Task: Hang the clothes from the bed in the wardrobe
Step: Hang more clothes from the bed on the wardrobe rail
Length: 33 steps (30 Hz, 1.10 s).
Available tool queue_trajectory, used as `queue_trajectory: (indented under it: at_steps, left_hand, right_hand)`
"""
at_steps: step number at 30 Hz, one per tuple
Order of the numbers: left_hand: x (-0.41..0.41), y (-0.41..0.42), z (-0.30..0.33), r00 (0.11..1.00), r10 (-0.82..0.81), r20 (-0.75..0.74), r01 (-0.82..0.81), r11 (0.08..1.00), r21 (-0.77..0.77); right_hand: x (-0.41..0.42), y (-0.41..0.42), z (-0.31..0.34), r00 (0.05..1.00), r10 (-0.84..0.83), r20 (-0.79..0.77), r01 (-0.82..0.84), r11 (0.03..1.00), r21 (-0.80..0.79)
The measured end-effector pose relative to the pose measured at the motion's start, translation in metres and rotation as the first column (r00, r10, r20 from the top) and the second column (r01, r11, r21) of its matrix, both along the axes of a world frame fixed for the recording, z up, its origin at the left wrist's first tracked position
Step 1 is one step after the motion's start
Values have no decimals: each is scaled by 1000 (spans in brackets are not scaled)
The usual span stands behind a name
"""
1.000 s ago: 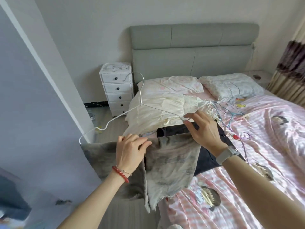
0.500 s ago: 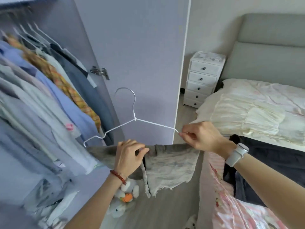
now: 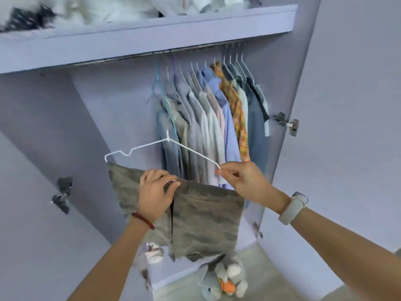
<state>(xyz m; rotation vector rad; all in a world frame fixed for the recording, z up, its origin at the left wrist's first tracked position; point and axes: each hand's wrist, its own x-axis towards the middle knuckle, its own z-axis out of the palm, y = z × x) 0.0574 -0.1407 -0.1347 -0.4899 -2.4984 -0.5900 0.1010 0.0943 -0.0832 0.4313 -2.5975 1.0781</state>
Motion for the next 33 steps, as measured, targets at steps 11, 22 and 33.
queue_trajectory:
  at_steps: [11, 22, 33]
  left_hand:
    - [-58, -80, 58, 869, 482, -115, -440, 857, 269]
    - [-130, -83, 174, 729, 427, -535, -490, 871, 29]
    - [-179, -99, 165, 636, 423, -646, -598, 799, -66]
  right_hand:
    - [-143, -122, 15, 980, 135, 149, -70, 923, -378]
    - [-219, -186, 24, 988, -81, 132, 145, 784, -604]
    - [-302, -211, 42, 935, -329, 133, 343, 742, -576]
